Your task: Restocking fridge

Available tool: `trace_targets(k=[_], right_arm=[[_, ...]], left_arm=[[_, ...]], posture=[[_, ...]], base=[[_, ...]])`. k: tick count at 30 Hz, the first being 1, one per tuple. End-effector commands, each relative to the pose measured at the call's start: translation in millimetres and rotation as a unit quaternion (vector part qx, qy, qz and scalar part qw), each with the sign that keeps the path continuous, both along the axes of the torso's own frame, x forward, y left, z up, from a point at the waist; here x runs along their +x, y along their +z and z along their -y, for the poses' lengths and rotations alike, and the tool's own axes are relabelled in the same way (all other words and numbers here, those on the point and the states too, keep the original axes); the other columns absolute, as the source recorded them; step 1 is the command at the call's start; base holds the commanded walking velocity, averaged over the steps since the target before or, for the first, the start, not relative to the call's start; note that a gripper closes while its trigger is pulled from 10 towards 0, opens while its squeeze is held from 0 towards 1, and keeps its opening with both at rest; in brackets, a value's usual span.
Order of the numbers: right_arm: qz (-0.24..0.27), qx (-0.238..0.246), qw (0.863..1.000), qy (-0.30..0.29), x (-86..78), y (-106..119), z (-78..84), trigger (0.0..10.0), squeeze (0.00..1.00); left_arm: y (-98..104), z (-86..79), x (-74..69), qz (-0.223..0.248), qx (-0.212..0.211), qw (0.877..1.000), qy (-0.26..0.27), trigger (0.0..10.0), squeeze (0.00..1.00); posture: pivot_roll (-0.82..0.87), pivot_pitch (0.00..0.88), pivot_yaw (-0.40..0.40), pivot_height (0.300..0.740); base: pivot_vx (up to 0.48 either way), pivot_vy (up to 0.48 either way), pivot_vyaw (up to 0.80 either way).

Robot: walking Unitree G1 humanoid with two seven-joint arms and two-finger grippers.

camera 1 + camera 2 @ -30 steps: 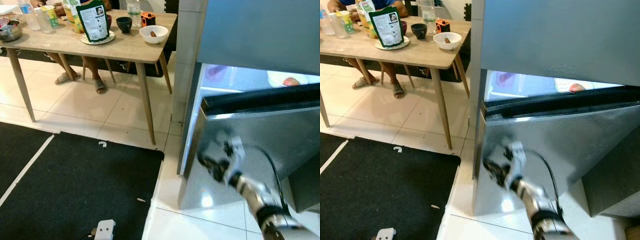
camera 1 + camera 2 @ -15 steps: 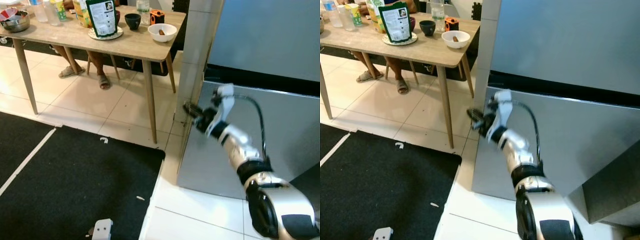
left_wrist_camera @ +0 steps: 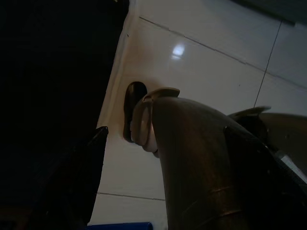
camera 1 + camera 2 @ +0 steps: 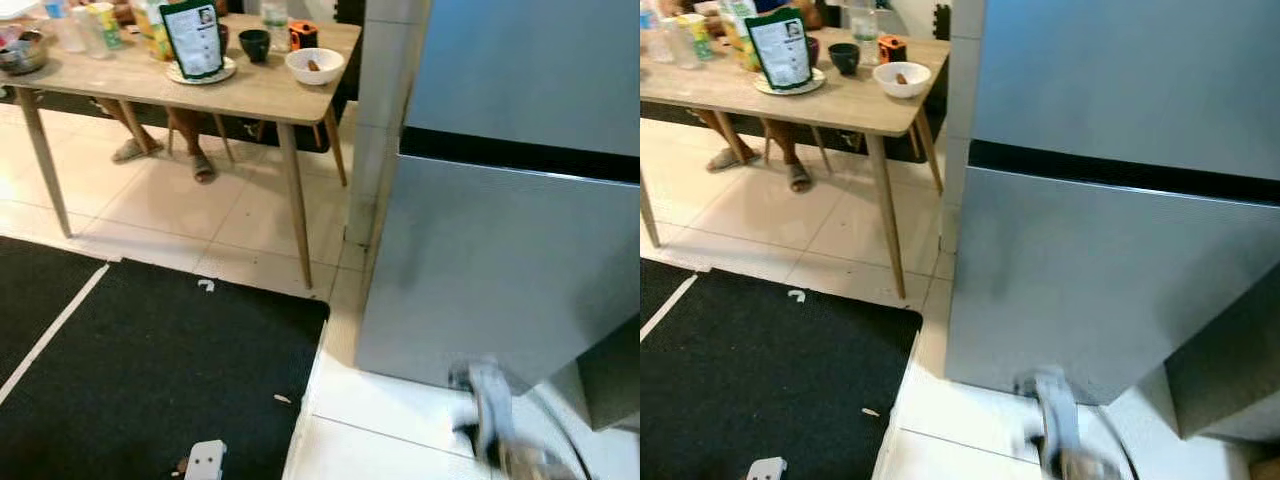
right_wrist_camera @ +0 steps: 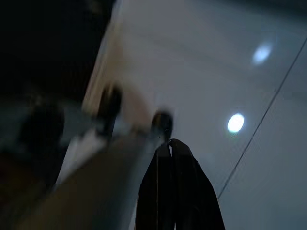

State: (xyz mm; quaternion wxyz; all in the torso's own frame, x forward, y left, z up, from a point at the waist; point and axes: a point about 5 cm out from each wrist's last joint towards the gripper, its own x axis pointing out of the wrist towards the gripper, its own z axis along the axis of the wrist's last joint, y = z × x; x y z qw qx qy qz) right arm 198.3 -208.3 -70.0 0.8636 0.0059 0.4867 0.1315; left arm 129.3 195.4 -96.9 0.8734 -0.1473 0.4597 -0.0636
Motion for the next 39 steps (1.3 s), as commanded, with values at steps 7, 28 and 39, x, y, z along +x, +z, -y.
trace_targets(k=[7, 28, 39], right_arm=[[0.131, 0.104, 0.985, -0.035, 49.9, 33.2, -16.3, 10.0, 0.0], [0.451, 0.107, 0.885, -0.044, 200.2, 228.7, -46.9, 10.0, 0.0], [0.505, 0.103, 0.856, -0.045, 216.1, 278.9, -53.6, 10.0, 0.0]], left_arm=[[-9.5, 7.8, -24.5, -0.05, -0.007, 0.999, -0.01, 10.0, 0.0], [-10.7, -0.3, -37.7, -0.053, -0.003, 0.999, -0.002, 10.0, 0.0], [-14.0, -11.3, -87.7, -0.075, -0.003, 0.997, 0.004, 10.0, 0.0]], posture=[[-0.01, 0.141, -0.037, 0.74], [0.05, 0.222, -0.057, 0.74], [0.12, 0.375, -0.052, 0.74]], base=[[0.0, 0.0, 0.0], [0.0, 0.0, 0.0], [0.0, 0.0, 0.0]])
